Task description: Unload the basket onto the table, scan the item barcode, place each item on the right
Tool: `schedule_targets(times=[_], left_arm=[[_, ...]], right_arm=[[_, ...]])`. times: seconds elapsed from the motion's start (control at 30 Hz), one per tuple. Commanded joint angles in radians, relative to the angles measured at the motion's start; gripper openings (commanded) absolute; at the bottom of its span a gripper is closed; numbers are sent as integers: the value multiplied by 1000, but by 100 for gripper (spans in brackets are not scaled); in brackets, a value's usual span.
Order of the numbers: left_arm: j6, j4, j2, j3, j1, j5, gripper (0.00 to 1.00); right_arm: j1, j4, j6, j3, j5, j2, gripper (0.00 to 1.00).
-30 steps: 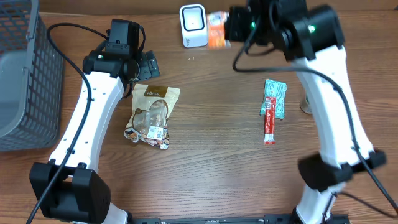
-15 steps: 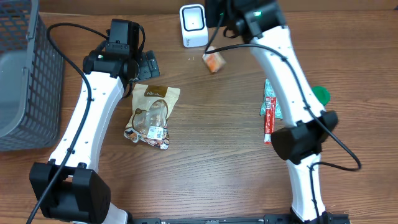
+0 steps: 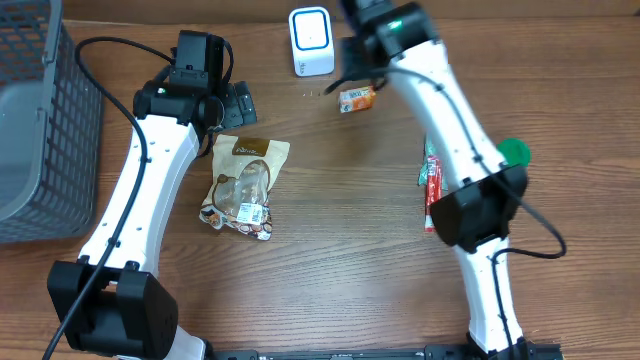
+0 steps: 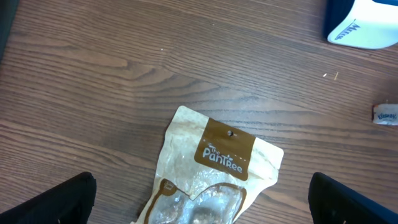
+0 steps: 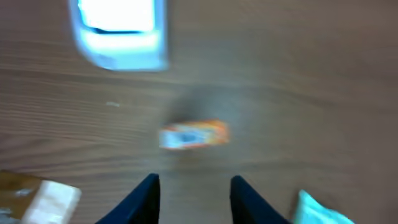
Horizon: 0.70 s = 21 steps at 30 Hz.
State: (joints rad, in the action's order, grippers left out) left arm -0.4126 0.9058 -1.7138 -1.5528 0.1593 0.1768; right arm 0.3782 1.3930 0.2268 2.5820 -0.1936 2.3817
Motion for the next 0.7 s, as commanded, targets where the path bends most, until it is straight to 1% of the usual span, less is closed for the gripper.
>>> schedule_targets(times=[0.0,0.07,0.13,0.23,0.4,0.57,0.67], left_arm=[[-6,-1,1,-13,-3,6,100],[-6,-1,1,-13,-4,6,100],[-6,-1,1,-13,-3,6,100],[-6,-1,1,-13,-3,6,100],[-6,-1,1,-13,-2,6,100],[-6,-1,1,-13,-2,6,100],[-6,-1,1,-13,-2,6,100]], right_arm=[[-157,25,34,-32,140,5,41],[-233,13,29,-84,280,5,41],[-288,-45,-30,-143,433,5,41],[-336,-139,-48,-220,564,5,45],[-338,-375,-44,-384,588,5,49],[-274,-645,-41,-559,588,5,51],[-229,-760,-42,-643,588,5,51]])
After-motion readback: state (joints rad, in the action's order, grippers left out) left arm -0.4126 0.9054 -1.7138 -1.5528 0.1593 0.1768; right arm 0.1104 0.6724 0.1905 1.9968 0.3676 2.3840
